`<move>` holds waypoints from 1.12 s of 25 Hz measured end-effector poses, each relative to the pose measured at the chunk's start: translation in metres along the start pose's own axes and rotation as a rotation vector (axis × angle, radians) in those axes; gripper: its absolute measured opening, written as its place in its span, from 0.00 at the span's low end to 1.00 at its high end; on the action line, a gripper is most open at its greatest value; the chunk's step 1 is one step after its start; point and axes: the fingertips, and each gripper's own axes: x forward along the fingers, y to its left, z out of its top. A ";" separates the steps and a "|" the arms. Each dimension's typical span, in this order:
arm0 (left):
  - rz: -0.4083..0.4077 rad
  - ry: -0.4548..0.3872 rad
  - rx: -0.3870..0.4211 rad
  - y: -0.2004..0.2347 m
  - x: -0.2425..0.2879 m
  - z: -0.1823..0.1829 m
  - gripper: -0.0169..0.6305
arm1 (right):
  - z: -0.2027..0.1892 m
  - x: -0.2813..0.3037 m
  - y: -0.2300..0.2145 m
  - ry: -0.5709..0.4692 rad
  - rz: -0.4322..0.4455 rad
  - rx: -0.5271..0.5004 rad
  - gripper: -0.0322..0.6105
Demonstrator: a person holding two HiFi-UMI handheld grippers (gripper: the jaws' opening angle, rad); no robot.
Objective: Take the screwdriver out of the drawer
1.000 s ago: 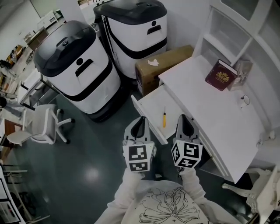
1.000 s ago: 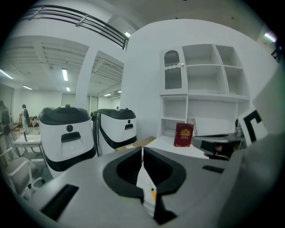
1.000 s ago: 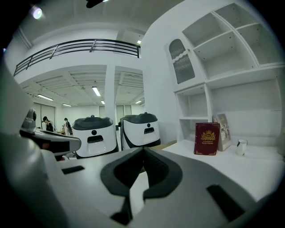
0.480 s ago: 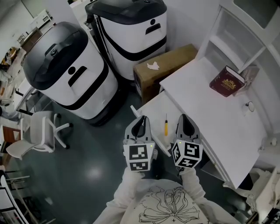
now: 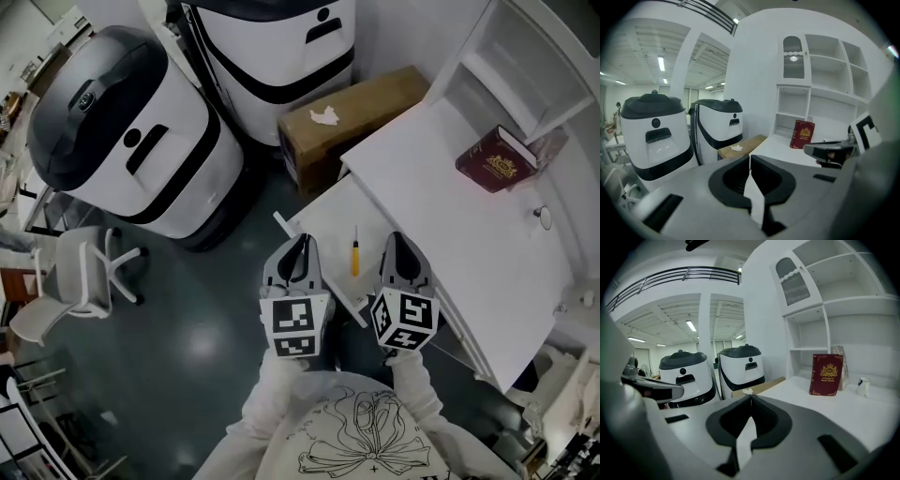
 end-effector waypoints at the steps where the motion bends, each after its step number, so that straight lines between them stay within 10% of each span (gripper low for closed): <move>1: 0.000 0.006 -0.003 0.000 0.002 -0.003 0.05 | -0.003 0.002 -0.001 0.007 -0.002 0.002 0.05; 28: 0.053 0.262 -0.099 -0.005 0.088 -0.126 0.05 | -0.153 0.102 -0.017 0.359 0.130 0.031 0.09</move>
